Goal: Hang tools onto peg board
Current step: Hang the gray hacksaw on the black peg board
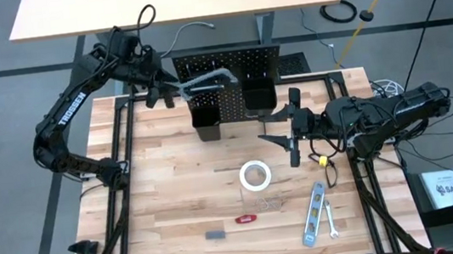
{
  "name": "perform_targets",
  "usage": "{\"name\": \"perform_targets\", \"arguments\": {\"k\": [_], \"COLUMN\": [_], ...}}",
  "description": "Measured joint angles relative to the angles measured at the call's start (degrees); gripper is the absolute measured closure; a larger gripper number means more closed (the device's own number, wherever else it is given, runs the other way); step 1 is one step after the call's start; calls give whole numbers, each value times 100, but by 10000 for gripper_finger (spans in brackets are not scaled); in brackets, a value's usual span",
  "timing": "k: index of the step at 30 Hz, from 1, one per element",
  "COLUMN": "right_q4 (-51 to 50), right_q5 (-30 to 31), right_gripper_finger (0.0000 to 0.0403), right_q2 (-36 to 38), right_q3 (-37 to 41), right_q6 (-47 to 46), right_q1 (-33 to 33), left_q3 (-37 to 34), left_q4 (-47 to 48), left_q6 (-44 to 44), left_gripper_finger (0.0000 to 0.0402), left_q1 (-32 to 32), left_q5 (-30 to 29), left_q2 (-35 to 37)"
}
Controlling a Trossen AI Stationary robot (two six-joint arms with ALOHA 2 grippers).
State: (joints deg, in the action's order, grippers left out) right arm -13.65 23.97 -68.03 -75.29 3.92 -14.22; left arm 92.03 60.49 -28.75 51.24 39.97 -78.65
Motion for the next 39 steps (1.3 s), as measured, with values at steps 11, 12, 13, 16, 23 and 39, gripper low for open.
{"name": "perform_targets", "arguments": {"k": [11, 12, 13, 16, 23, 39], "right_q4": [-41, -60, -75, -118, -125, -153], "right_q5": [-2, -2, -2, -1, -2, -2], "right_gripper_finger": [222, 222, 222, 222, 222, 222], "right_q2": [0, 0, 0, 0, 0, 0], "right_q3": [0, 0, 0, 0, 0, 0], "right_q6": [-2, -5, -23, -24, -24, -2], "right_q1": [0, 0, -1, 0, 0, -2], "left_q3": [0, 0, 0, 0, 0, -1310], "left_q4": [7, 7, 12, 50, 457, 931], "left_q6": [0, 0, 0, -1, -98, -614], "left_gripper_finger": [242, 242, 242, 242, 242, 242], "left_q1": [0, 0, 0, 0, 2, 317], "left_q5": [-17, -17, -17, -17, -292, -792], "left_q2": [0, 0, 2, 2, 2, 9]}}
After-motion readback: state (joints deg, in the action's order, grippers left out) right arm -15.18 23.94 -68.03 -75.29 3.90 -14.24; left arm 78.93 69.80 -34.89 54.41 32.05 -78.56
